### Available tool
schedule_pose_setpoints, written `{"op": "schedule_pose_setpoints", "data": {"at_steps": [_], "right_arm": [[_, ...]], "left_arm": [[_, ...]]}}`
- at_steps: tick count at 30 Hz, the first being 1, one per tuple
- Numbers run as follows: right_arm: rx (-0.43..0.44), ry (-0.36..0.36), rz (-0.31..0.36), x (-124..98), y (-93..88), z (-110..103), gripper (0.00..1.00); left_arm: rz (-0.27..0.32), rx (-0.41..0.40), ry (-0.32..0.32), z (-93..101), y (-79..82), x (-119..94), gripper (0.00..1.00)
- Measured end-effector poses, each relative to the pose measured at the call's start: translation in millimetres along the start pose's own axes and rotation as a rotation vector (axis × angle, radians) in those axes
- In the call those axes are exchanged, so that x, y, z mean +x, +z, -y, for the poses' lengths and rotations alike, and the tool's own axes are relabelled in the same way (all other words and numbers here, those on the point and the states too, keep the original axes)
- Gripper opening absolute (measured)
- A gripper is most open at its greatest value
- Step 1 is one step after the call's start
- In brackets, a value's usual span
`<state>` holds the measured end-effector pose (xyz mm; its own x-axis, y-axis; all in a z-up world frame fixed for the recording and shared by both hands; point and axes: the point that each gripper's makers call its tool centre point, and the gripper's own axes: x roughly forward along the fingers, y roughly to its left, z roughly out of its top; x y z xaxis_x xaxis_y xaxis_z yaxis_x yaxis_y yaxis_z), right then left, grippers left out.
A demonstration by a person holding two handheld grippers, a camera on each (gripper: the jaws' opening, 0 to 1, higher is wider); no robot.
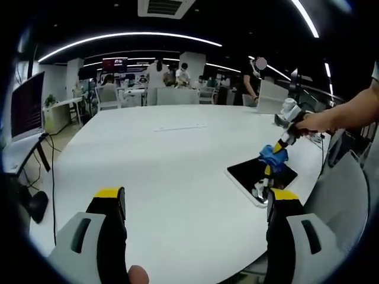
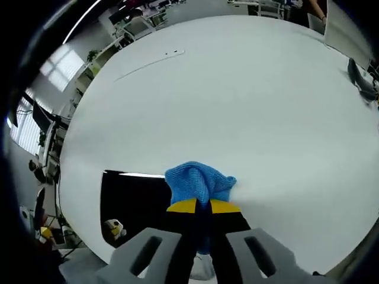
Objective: Wipe the mirror surface with the cleaning cloth until all visible marks leave the cleaned area.
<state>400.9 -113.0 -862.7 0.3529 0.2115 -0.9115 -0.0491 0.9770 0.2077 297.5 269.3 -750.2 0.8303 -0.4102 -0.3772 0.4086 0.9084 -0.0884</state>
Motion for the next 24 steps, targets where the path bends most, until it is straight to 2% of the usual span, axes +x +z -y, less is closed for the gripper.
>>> {"op": "schedule_pose_setpoints", "data": {"at_steps": [11, 24], "right_arm": [[0.01, -0.011, -0.017, 7.5, -2.7, -1.2, 0.0], [0.013, -0.008, -0.019, 9.1, -2.5, -11.9, 0.0]], "left_arm": [[-0.038, 0.023, -0.012, 1.9, -7.6, 4.2, 0.99], [-0.039, 0.017, -0.024, 2.3, -7.8, 8.0, 0.99]]}}
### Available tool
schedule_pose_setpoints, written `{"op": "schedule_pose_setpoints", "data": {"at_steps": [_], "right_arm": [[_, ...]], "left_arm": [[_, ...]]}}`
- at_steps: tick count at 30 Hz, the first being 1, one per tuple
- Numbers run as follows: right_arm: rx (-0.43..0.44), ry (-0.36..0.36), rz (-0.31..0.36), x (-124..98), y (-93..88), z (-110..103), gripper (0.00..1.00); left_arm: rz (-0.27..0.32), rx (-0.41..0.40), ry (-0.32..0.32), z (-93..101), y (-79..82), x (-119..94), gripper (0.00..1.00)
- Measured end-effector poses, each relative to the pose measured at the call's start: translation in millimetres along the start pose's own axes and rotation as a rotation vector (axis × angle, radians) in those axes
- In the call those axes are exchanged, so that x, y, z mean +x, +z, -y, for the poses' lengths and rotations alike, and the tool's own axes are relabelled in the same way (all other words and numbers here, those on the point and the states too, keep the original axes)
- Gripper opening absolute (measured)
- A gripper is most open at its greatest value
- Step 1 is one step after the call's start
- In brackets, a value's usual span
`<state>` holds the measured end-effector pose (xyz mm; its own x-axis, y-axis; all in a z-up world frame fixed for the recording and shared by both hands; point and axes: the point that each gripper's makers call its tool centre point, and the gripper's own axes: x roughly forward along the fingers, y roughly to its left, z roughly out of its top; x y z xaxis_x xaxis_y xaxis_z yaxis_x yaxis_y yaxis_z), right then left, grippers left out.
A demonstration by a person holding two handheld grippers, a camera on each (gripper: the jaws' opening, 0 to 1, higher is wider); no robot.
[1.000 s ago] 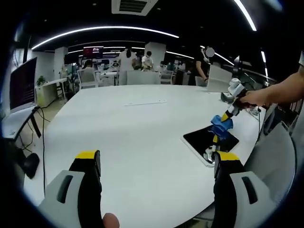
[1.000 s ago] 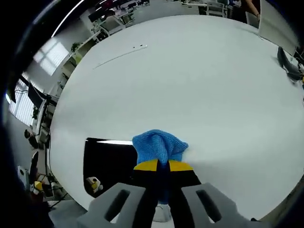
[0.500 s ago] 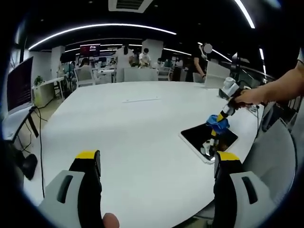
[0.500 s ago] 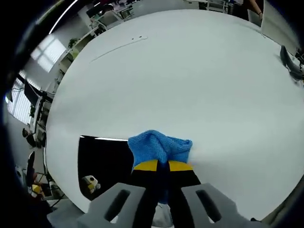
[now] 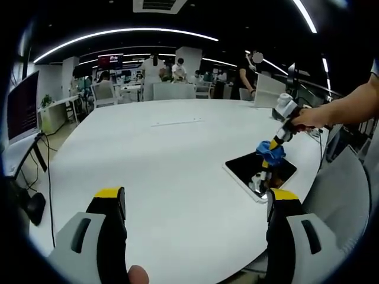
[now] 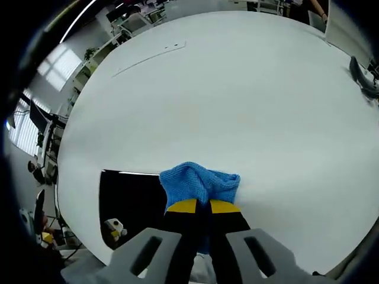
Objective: Wipe the mirror surface with the cleaning cloth until all visible marks leave the cleaned area.
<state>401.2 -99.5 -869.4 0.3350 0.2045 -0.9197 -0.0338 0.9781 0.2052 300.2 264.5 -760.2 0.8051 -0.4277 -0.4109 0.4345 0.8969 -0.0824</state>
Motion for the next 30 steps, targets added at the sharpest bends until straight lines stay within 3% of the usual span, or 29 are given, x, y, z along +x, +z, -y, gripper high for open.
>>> {"op": "schedule_pose_setpoints", "data": {"at_steps": [30], "right_arm": [[-0.034, 0.034, -0.012, 11.7, -0.9, -57.0, 0.0]], "left_arm": [[-0.018, 0.009, -0.036, 2.2, -4.9, 1.6, 0.99]]}}
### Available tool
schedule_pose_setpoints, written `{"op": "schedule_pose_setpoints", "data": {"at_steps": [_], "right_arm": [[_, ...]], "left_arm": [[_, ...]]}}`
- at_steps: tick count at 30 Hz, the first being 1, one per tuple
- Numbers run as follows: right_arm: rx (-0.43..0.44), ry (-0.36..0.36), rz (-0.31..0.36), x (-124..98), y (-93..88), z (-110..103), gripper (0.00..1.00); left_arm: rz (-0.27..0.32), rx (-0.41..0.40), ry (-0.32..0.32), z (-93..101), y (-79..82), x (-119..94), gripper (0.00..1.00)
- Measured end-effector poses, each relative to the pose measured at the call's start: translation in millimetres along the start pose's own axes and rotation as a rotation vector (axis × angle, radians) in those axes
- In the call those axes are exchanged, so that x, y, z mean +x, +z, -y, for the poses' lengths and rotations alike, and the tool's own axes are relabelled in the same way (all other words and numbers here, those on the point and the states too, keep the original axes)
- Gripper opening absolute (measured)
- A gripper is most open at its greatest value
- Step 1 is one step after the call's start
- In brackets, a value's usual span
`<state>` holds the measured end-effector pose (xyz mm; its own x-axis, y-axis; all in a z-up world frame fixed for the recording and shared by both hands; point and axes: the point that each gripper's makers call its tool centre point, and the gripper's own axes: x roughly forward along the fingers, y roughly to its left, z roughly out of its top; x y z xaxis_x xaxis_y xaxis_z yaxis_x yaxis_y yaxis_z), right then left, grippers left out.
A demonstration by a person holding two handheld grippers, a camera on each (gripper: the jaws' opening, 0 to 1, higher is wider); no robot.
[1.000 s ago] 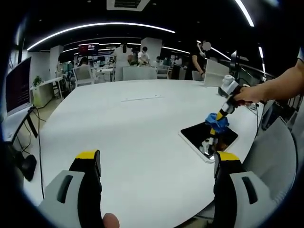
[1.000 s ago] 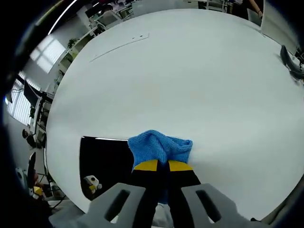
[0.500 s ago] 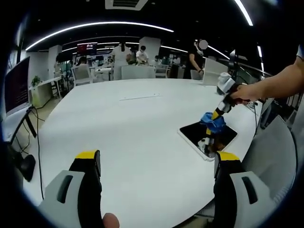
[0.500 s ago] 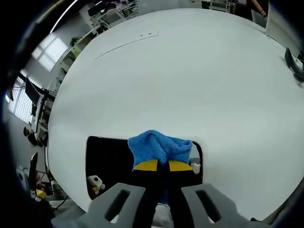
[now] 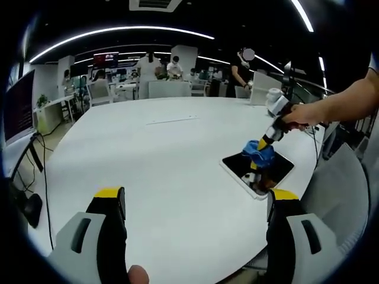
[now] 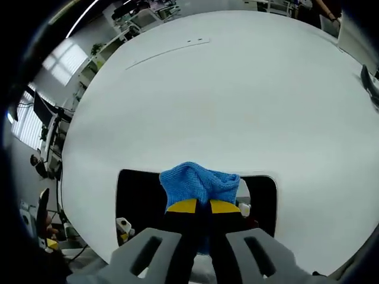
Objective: Wipe the mirror surface with the cleaning cloth until all visible marks leave the cleaned area.
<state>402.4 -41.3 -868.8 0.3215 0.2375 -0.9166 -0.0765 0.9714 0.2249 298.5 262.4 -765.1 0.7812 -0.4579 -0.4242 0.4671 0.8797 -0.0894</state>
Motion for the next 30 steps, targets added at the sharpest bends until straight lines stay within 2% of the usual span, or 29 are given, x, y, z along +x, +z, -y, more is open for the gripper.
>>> {"op": "schedule_pose_setpoints", "data": {"at_steps": [6, 19, 30], "right_arm": [[-0.011, 0.01, 0.001, 4.3, 0.8, -16.3, 0.0], [-0.02, 0.021, 0.021, 14.4, 8.7, -39.4, 0.0], [-0.034, 0.043, 0.013, 17.0, 8.7, -57.6, 0.0]], "left_arm": [[-0.011, 0.001, -0.014, 3.4, -2.9, 1.7, 0.99], [-0.018, -0.003, -0.032, 7.2, -5.8, 5.1, 0.99], [-0.019, -0.009, -0.038, 9.0, -8.3, 7.5, 0.99]]}}
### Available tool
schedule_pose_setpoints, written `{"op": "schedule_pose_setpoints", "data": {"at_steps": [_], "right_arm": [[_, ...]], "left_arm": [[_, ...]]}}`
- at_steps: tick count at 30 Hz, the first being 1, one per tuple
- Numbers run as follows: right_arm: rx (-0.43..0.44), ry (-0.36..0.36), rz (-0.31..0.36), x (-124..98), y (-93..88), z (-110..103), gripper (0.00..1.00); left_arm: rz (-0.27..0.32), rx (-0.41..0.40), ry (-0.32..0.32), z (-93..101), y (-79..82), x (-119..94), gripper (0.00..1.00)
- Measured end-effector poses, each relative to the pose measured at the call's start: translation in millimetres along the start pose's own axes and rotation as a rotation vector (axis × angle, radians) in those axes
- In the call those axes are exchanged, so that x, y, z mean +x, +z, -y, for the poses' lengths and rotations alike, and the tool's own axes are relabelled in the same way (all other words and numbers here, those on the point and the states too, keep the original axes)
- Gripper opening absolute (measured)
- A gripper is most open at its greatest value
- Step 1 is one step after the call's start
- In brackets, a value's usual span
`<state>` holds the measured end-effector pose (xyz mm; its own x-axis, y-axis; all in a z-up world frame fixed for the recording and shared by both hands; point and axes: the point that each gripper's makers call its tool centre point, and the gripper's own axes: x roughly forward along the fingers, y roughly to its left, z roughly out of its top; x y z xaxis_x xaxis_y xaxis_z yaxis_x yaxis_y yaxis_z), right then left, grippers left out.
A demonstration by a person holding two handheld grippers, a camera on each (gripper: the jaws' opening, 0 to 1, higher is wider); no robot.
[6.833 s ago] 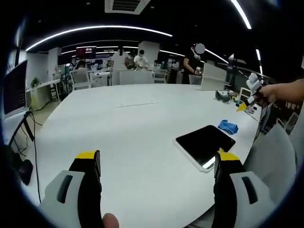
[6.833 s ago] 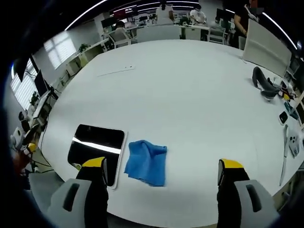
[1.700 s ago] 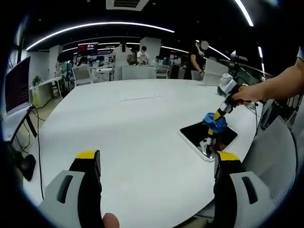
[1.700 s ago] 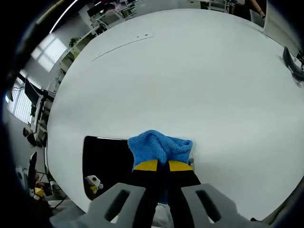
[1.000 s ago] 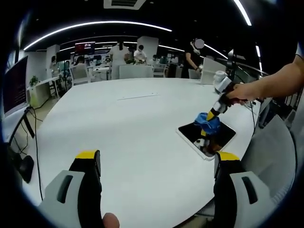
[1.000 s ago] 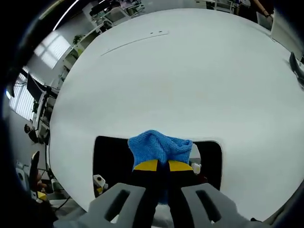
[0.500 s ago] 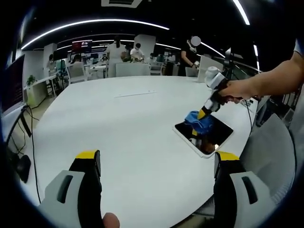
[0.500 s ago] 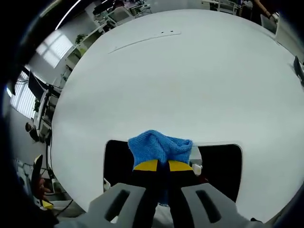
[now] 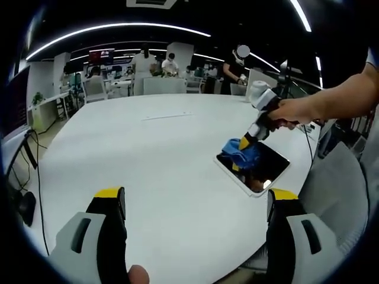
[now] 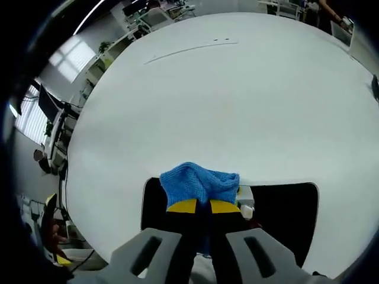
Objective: Wipe the mirror surface with the cleaning cloth until all visible marks leave the cleaned area.
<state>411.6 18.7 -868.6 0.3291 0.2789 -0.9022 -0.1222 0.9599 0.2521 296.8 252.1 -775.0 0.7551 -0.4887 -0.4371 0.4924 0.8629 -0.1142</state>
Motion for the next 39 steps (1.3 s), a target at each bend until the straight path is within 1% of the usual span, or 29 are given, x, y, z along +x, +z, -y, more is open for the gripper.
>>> {"op": "schedule_pose_setpoints", "data": {"at_steps": [2, 12, 16, 19, 20, 22, 25, 30, 39], "right_arm": [[0.003, 0.013, -0.003, 0.4, -0.7, -4.7, 0.0], [-0.007, 0.025, -0.008, 4.6, 1.3, -16.1, 0.0], [-0.008, 0.037, -0.009, 6.2, 1.1, -25.0, 0.0], [-0.013, 0.049, -0.006, 8.2, 1.5, -32.4, 0.0], [-0.009, 0.065, -0.004, 9.0, 1.8, -36.5, 0.0], [-0.017, 0.067, -0.003, 10.1, 1.3, -39.4, 0.0], [-0.022, 0.059, 0.002, 9.7, 1.2, -39.2, 0.0], [-0.024, 0.07, 0.005, 9.8, 2.3, -41.7, 0.0], [-0.027, 0.071, 0.005, 12.1, 2.4, -41.2, 0.0]], "left_arm": [[-0.002, -0.001, -0.001, 0.2, -0.7, 0.1, 0.99], [-0.004, -0.006, 0.004, -1.9, -3.7, -1.7, 0.99], [-0.007, -0.006, 0.005, -1.4, -5.1, -1.8, 0.99], [-0.005, -0.006, 0.006, -2.0, -3.9, -1.6, 0.99], [-0.005, -0.006, 0.007, -2.3, -3.7, -1.6, 0.99], [-0.003, -0.007, 0.008, -2.1, -2.2, -2.2, 0.99], [-0.001, -0.008, 0.011, -3.5, -2.6, -3.0, 0.99], [-0.008, -0.007, 0.011, -2.7, -5.4, -4.5, 0.99], [-0.004, -0.005, 0.016, -4.3, -2.5, -6.3, 0.99]]}}
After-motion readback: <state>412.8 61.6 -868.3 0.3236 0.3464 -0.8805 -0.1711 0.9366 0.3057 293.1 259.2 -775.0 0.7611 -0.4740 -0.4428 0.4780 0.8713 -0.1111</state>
